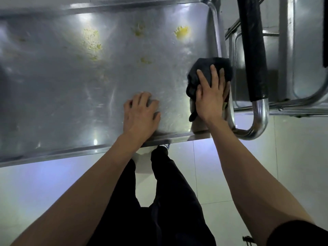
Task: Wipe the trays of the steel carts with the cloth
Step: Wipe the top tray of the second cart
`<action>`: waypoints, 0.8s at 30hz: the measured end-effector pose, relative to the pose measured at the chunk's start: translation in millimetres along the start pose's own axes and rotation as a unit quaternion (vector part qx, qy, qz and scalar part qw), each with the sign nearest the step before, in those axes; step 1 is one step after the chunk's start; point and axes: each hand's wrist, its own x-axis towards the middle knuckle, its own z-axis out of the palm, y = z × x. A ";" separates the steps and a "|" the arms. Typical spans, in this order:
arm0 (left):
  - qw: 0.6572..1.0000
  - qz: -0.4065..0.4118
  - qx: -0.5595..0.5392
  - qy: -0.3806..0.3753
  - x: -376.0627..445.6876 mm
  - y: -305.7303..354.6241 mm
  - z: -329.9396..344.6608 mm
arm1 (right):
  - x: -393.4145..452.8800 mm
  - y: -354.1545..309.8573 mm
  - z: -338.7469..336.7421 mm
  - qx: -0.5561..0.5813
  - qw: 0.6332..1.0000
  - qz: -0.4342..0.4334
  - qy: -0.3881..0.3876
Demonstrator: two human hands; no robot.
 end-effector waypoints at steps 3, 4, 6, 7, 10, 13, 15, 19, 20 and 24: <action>0.999 0.024 -0.018 -0.017 -2.9 -9.4 -4.7 | -6.8 -24.7 4.9 -0.002 1.000 -0.022 -0.004; 0.999 0.029 -0.035 -0.022 -3.9 -14.1 -7.1 | -8.6 -33.7 6.7 -0.005 1.000 -0.029 -0.004; 0.998 0.028 -0.061 -0.012 -8.4 -28.6 -13.8 | -11.5 -50.6 9.9 -0.012 0.999 -0.039 -0.009; 0.998 0.021 -0.067 0.002 -12.7 -38.5 -17.1 | -12.9 -58.6 11.7 -0.015 0.999 -0.042 -0.014; 0.996 -0.017 -0.069 0.048 -29.7 -75.5 -24.0 | -18.0 -84.7 18.6 -0.016 0.998 -0.045 -0.029; 0.996 -0.055 -0.058 0.051 -44.9 -113.9 -26.6 | -25.0 -120.4 28.9 -0.018 0.997 -0.064 -0.031; 0.996 -0.065 -0.045 0.049 -50.4 -134.8 -27.1 | -29.6 -147.3 36.4 -0.028 0.995 -0.082 -0.038; 0.995 -0.087 -0.030 0.049 -56.2 -167.7 -29.4 | -41.0 -208.0 53.7 -0.031 0.990 -0.129 -0.054; 0.995 -0.084 -0.025 0.051 -57.9 -174.1 -29.5 | -42.8 -221.4 57.8 -0.028 0.989 -0.137 -0.056; 0.994 -0.059 -0.018 0.094 -69.3 -196.7 -26.2 | -45.3 -258.8 68.2 -0.021 0.986 -0.152 -0.058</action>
